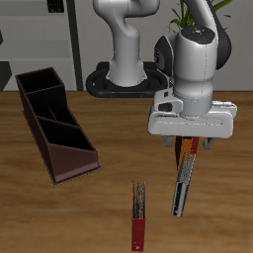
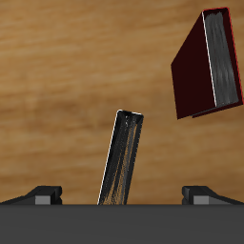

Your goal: Place the striped book into the right desk caddy's back compartment

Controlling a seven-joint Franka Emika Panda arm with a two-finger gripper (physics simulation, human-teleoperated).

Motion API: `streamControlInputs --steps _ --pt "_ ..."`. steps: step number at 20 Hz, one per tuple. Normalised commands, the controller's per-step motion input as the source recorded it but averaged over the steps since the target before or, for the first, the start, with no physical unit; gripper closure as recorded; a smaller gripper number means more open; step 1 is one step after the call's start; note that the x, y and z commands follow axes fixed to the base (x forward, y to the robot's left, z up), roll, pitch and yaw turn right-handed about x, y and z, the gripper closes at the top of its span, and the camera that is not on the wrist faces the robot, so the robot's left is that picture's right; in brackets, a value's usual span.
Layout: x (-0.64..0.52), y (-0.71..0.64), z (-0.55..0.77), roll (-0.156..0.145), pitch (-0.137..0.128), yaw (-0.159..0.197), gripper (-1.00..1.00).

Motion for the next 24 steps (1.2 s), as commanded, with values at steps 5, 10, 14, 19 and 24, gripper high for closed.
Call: streamControlInputs --steps 5,10,14,19,24 --pt "0.02 -0.02 -0.11 0.016 0.008 0.003 -1.0" --pt "0.04 0.01 -0.2 0.005 0.026 -0.004 -1.0" --pt "0.03 0.01 -0.18 0.004 0.02 -0.007 -1.0" --pt "0.03 0.05 -0.15 0.004 0.012 -0.005 -1.0" --pt "0.11 0.0 0.02 0.001 0.004 -0.009 -1.0"
